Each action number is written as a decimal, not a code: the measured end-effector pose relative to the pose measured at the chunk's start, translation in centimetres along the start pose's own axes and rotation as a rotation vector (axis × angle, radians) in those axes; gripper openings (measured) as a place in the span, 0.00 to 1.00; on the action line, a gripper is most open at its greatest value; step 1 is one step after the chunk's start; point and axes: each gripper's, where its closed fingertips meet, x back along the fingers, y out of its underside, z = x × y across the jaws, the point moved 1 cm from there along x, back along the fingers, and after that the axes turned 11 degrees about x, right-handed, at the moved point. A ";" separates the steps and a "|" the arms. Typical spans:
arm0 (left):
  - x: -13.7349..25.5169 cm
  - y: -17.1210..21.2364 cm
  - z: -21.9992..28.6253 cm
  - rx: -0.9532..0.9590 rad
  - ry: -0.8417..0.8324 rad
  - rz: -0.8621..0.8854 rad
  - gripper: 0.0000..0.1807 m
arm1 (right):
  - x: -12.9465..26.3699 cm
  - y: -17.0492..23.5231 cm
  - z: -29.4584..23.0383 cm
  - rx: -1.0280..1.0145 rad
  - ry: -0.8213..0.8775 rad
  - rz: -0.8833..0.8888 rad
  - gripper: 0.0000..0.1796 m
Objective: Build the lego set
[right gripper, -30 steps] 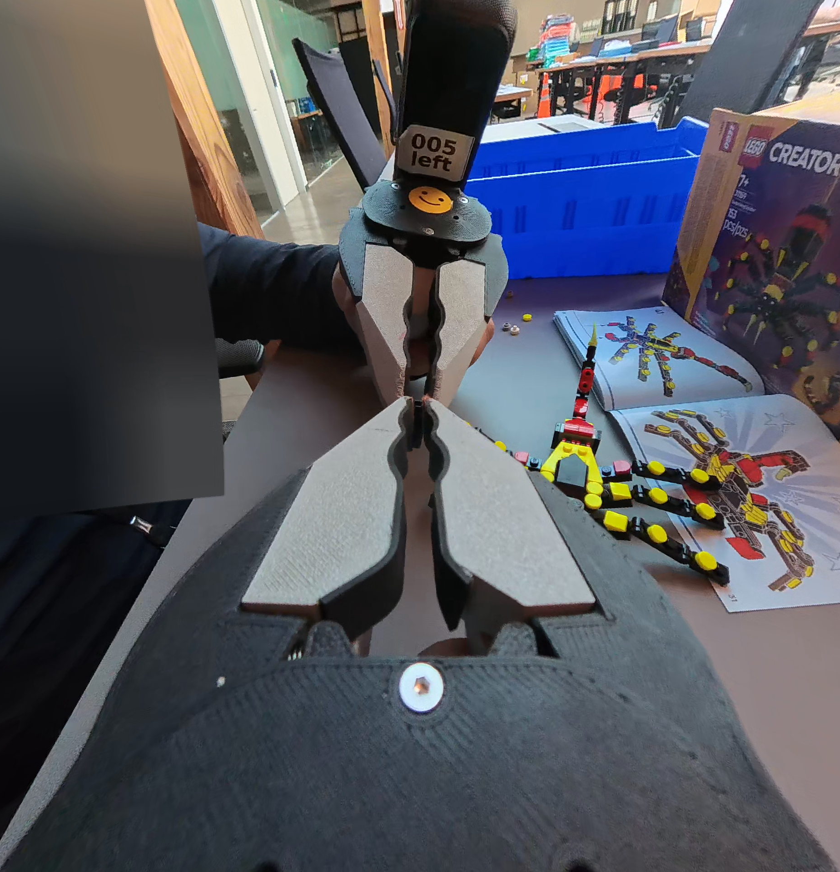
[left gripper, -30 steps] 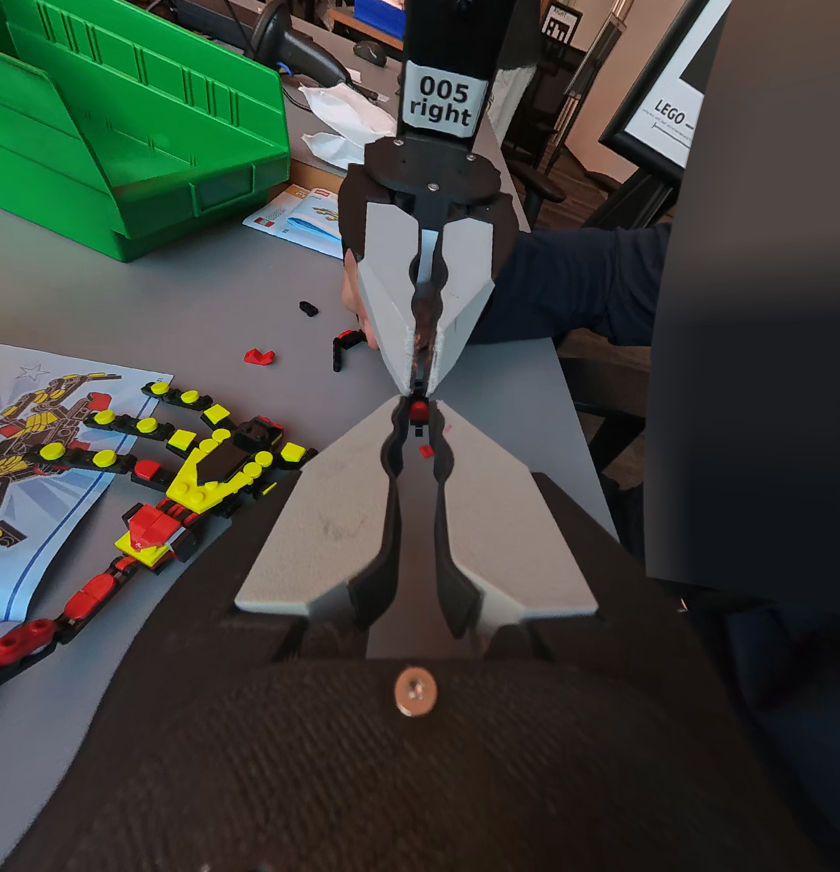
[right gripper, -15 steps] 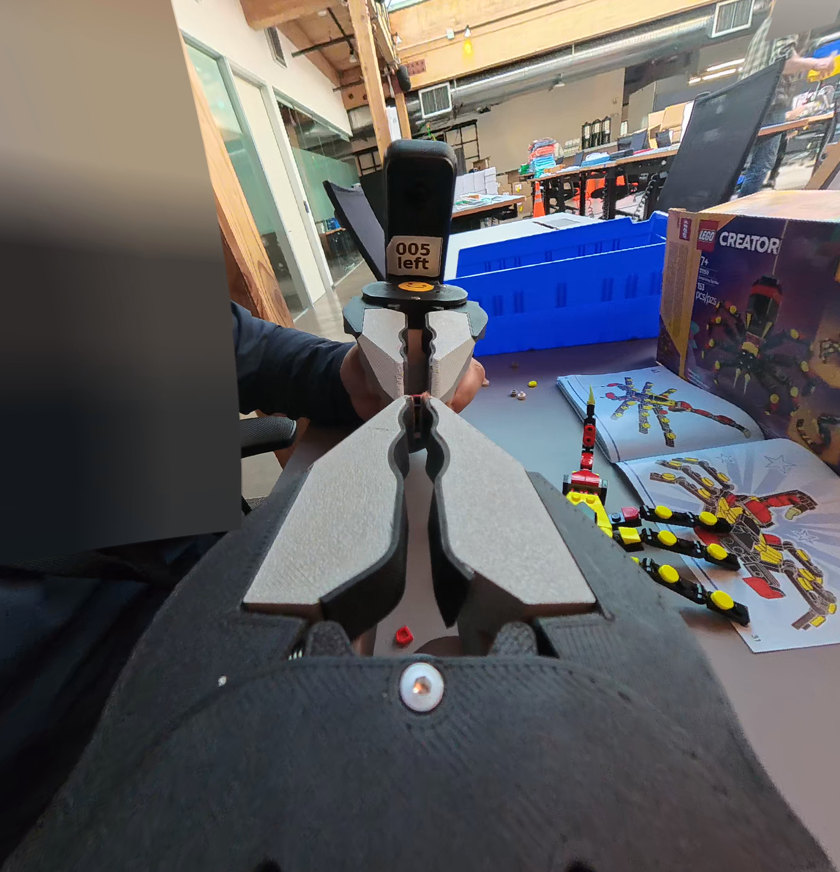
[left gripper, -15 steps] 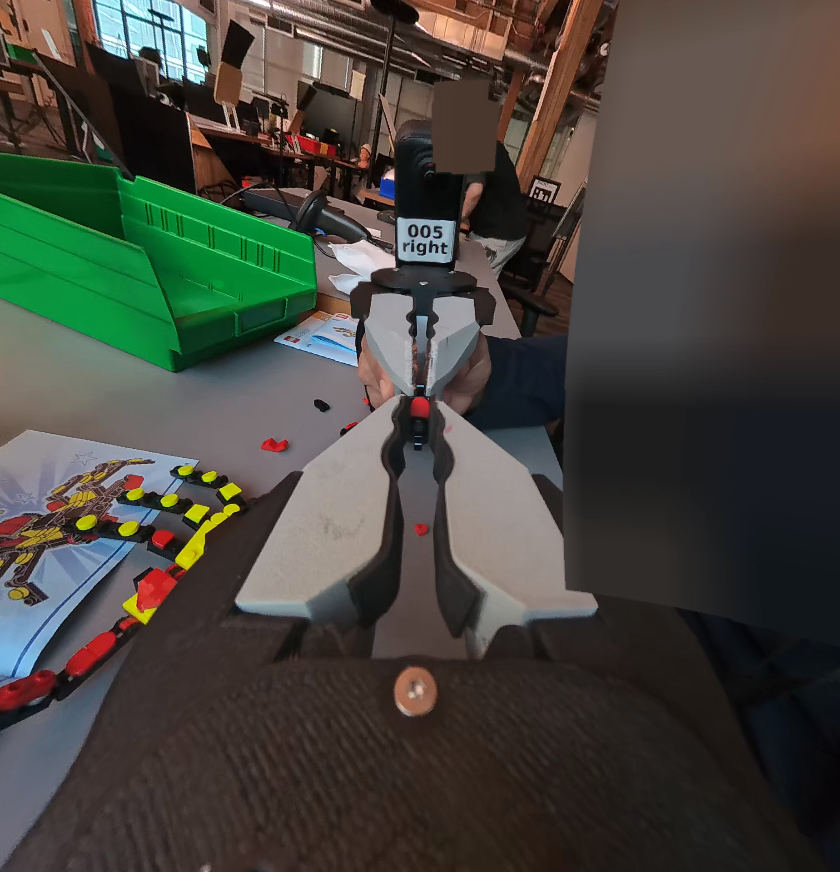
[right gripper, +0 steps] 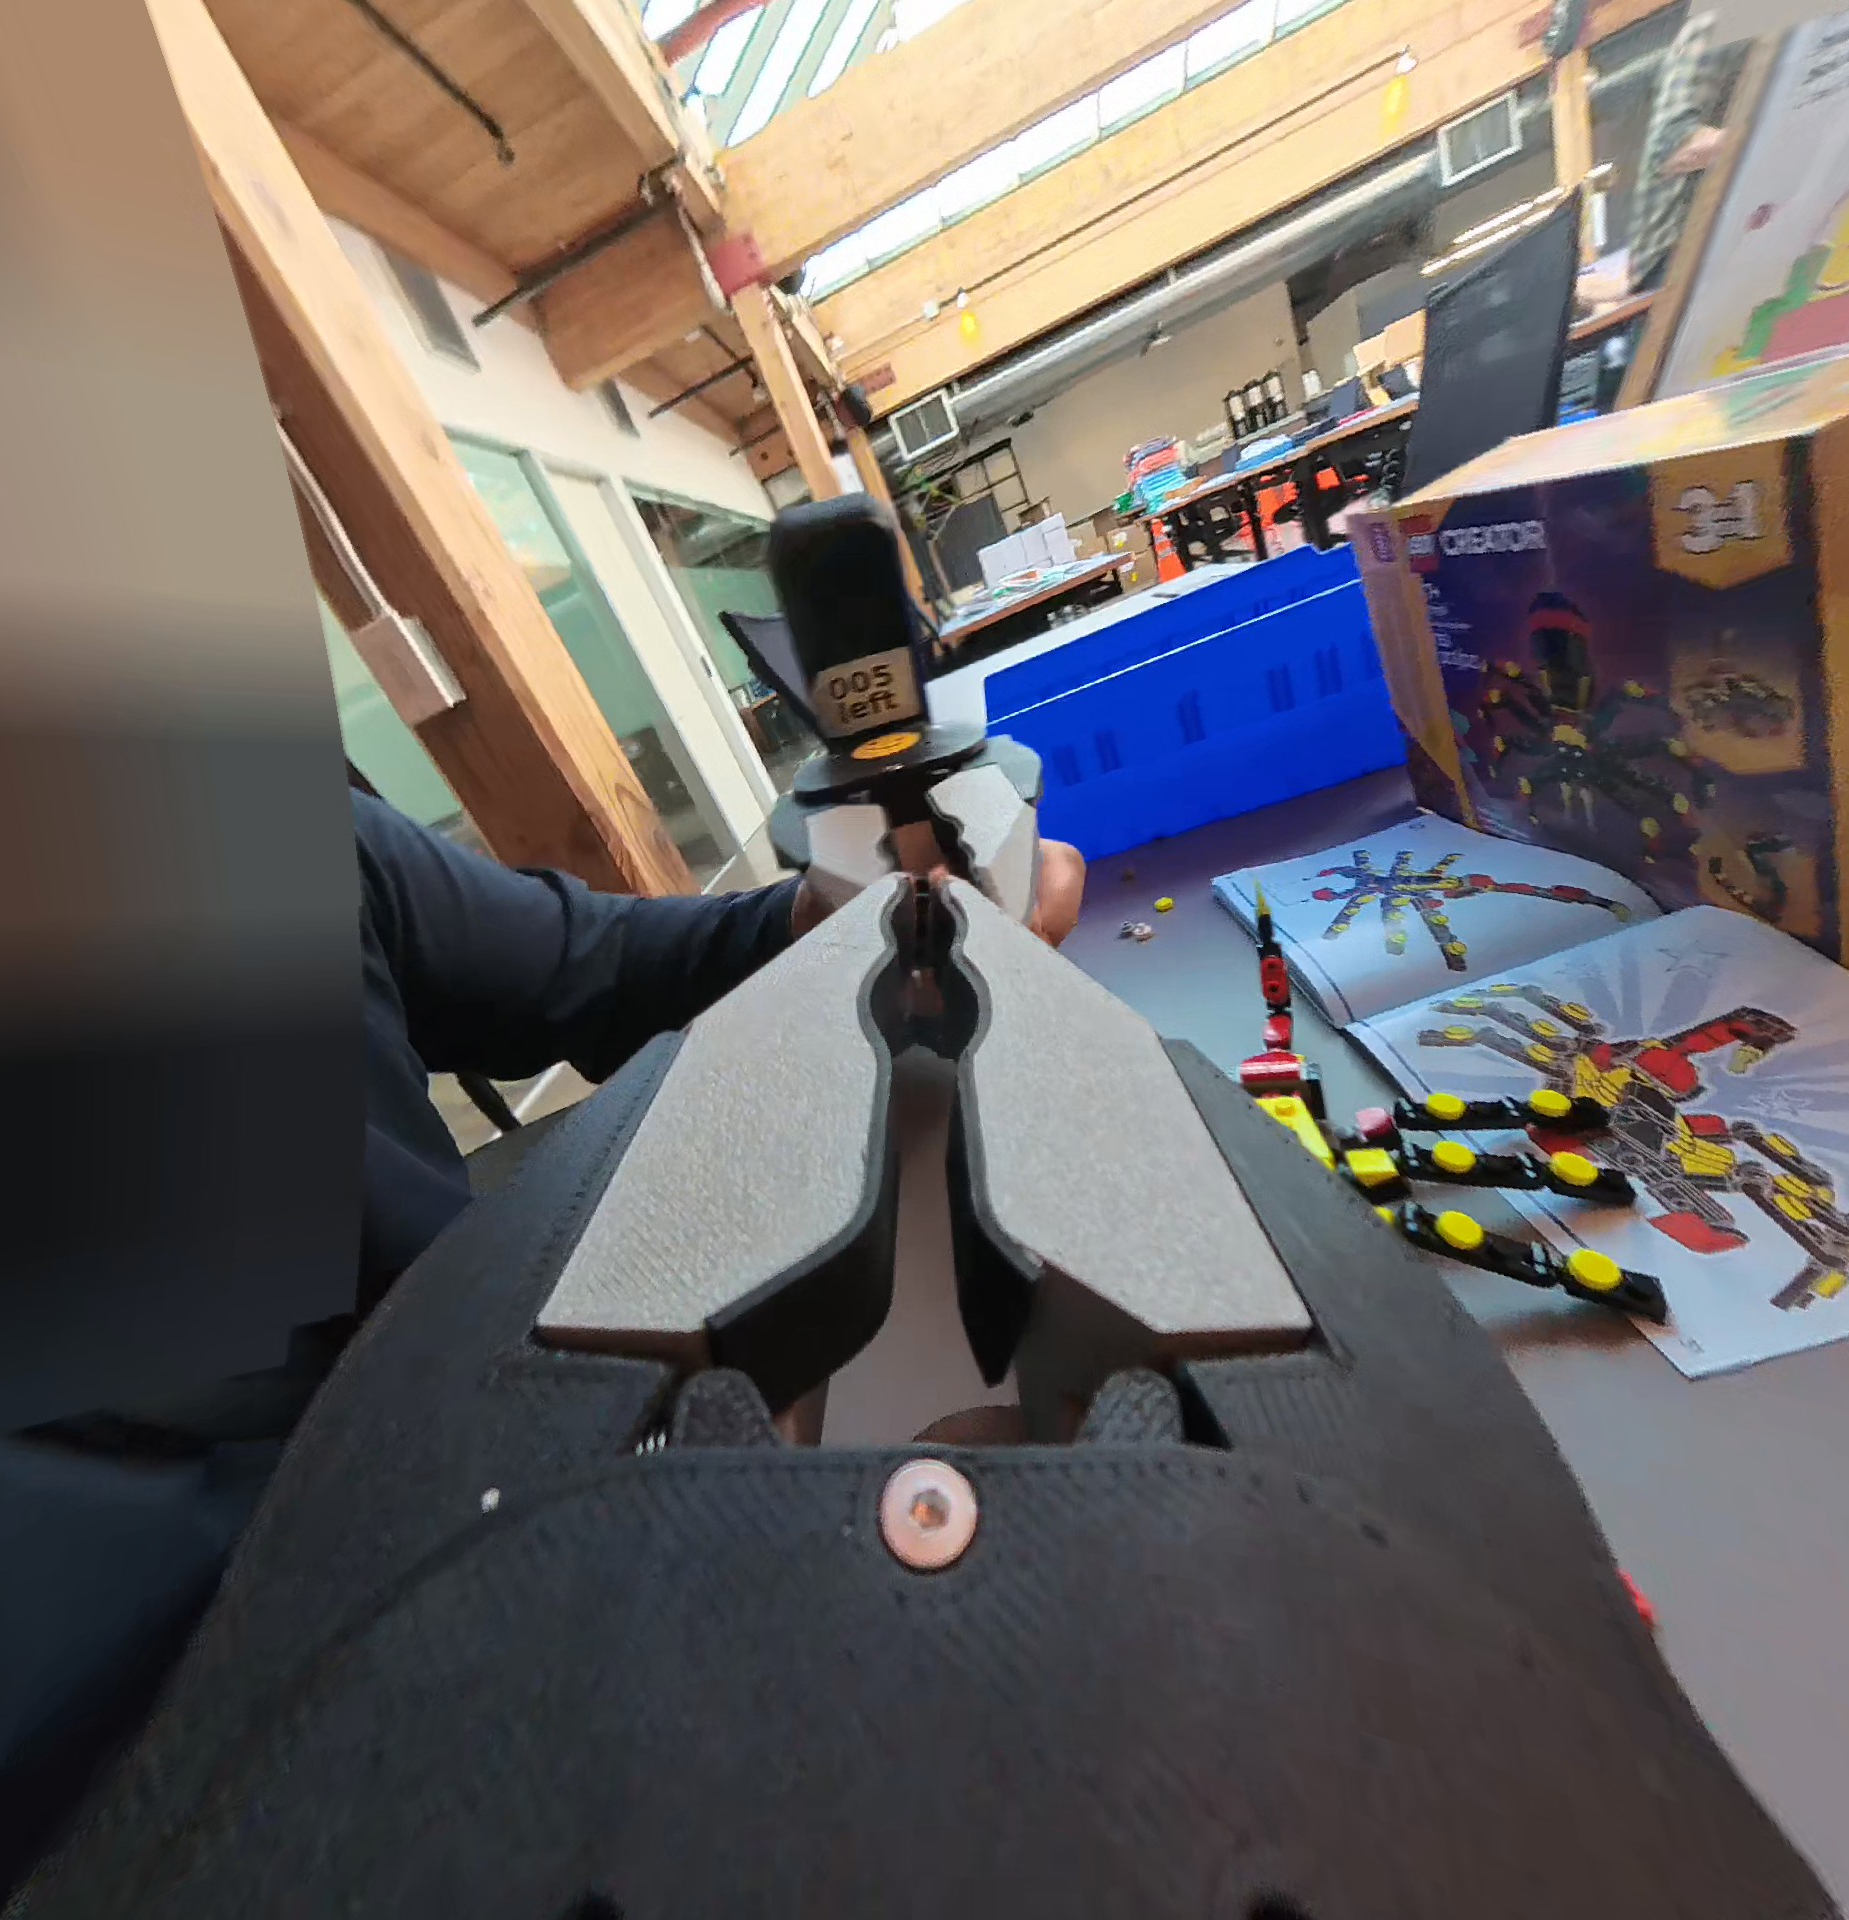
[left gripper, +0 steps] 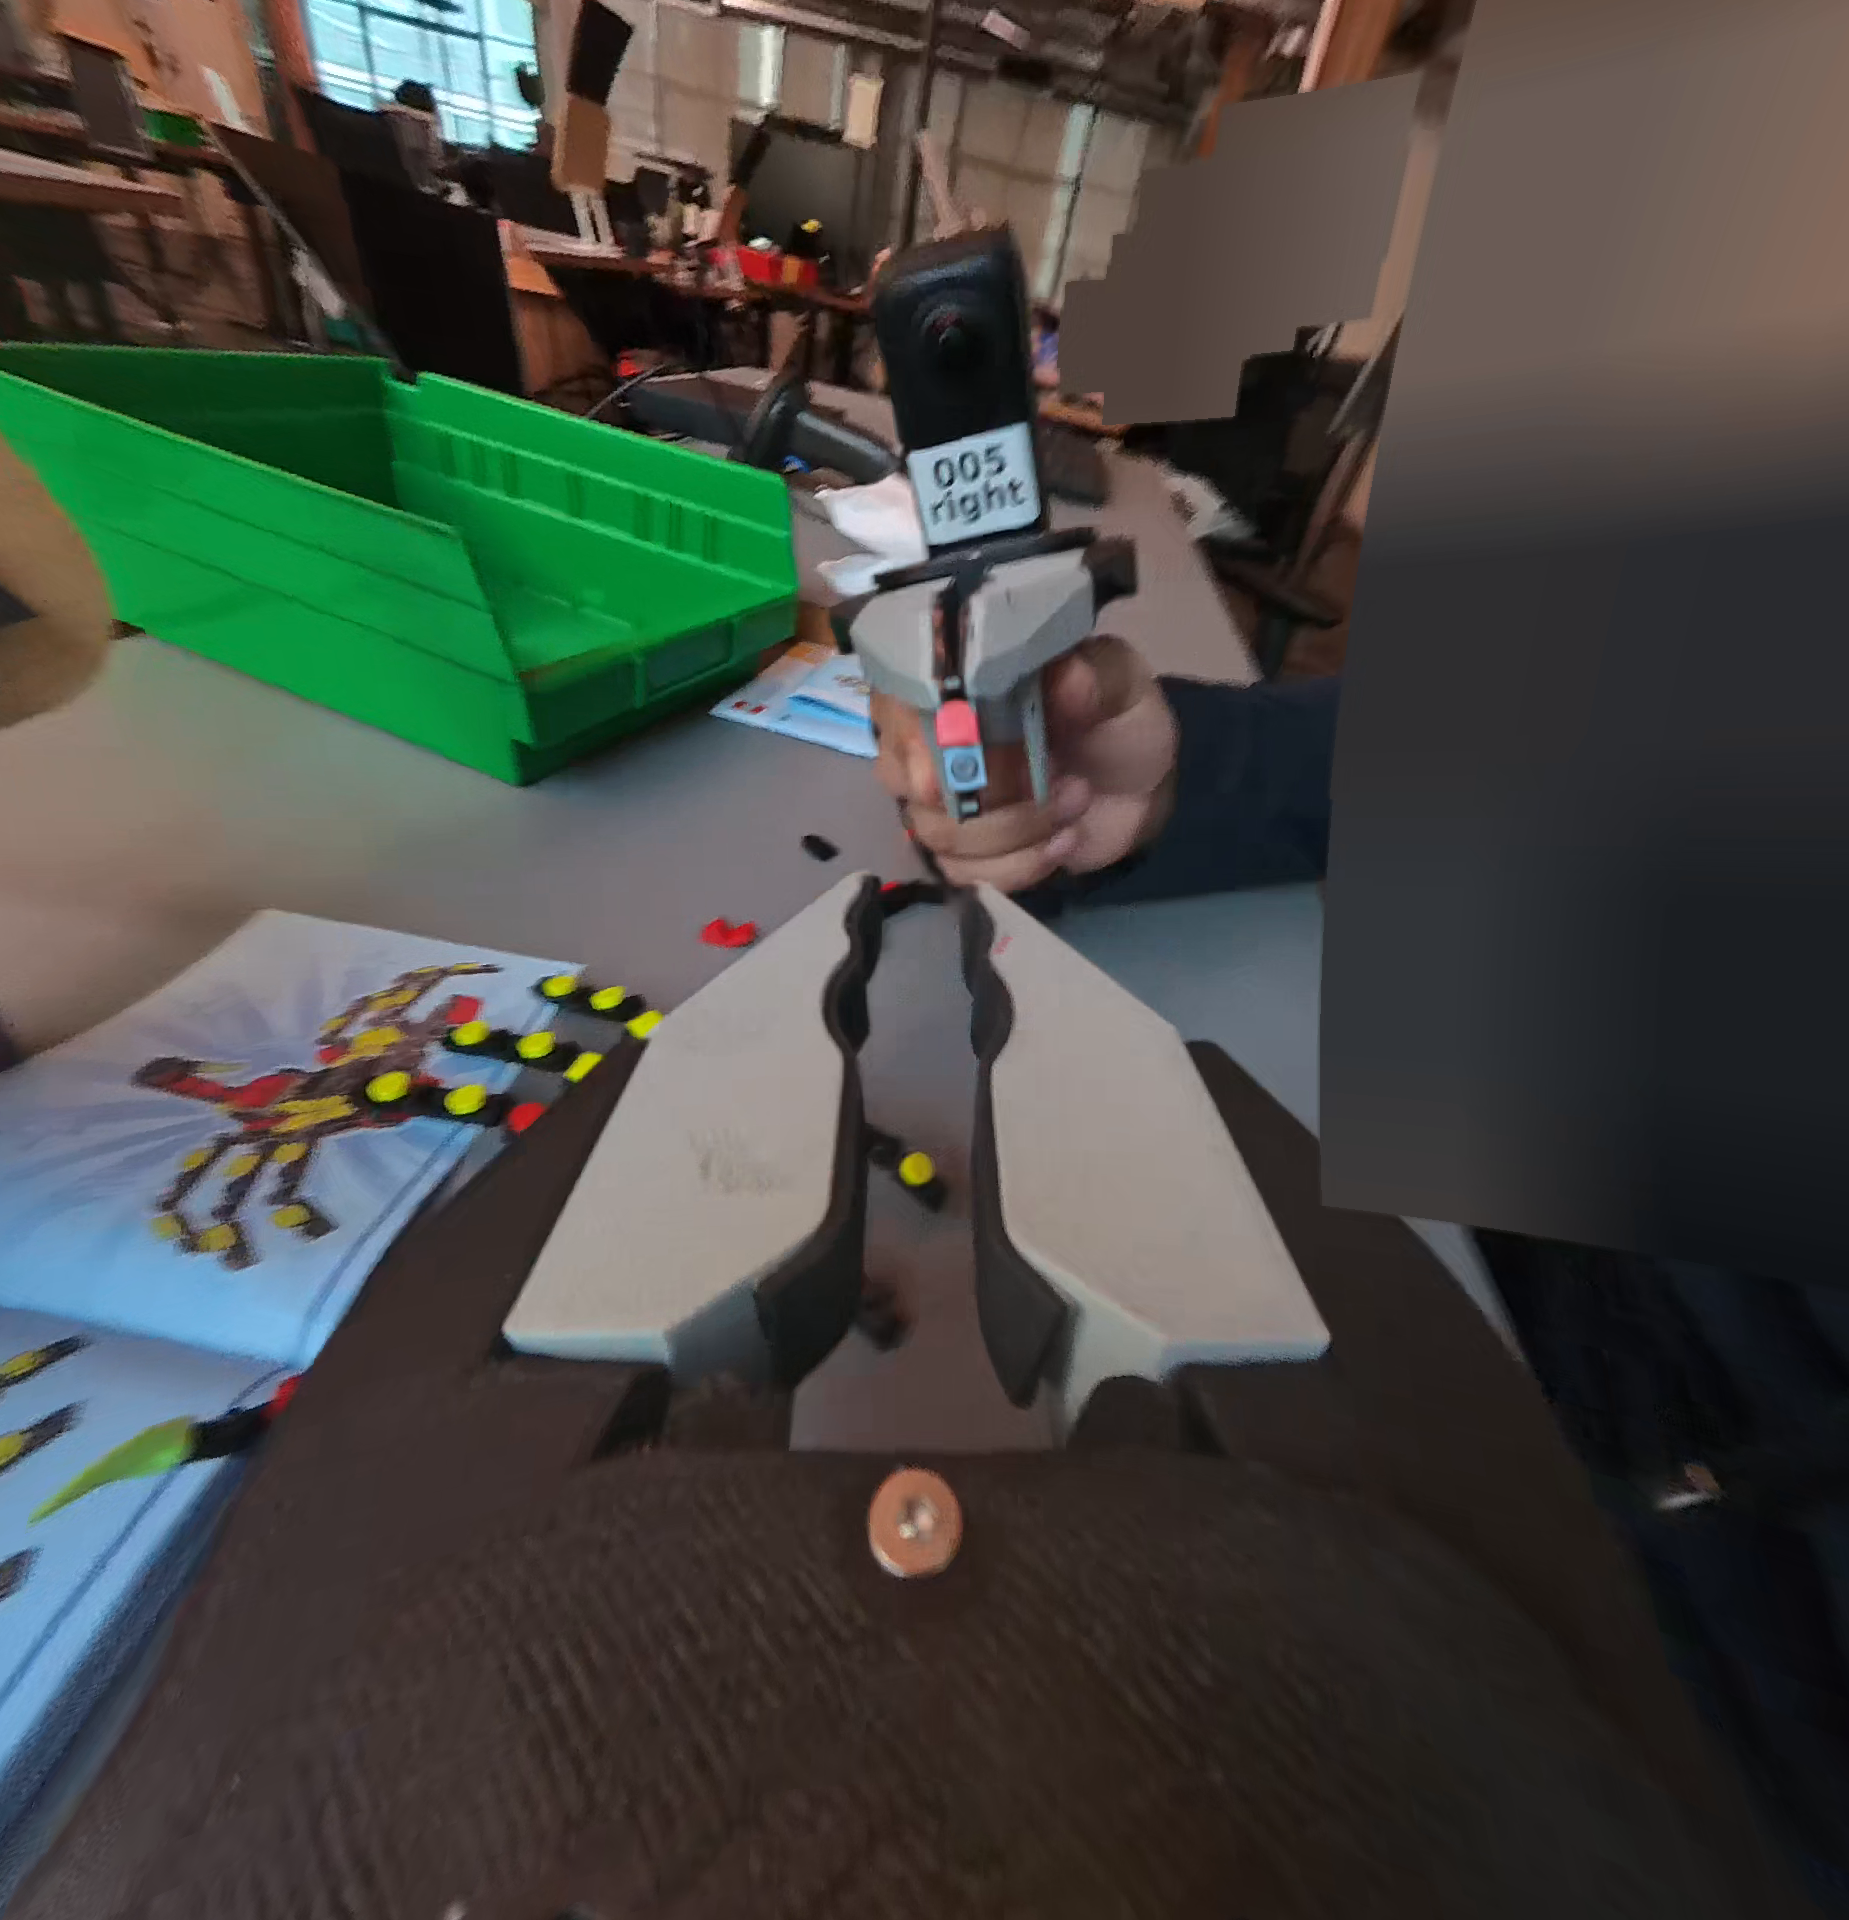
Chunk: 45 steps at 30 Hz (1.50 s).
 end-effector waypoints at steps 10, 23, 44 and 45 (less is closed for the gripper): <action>-1.3 -0.4 -0.6 -0.498 -0.377 -0.009 0.10 | -0.8 0.4 1.1 -0.185 0.050 0.076 0.00; -0.6 -0.2 -1.1 -0.654 -0.458 -0.079 0.01 | -1.4 1.3 1.6 -0.282 0.095 0.117 0.00; -1.0 2.3 1.5 -0.530 -0.097 -0.130 0.01 | -0.2 3.2 -2.4 0.882 0.056 -0.392 0.11; -1.1 2.4 1.7 -0.549 -0.091 -0.134 0.01 | -0.3 3.3 -2.5 0.922 0.069 -0.399 0.10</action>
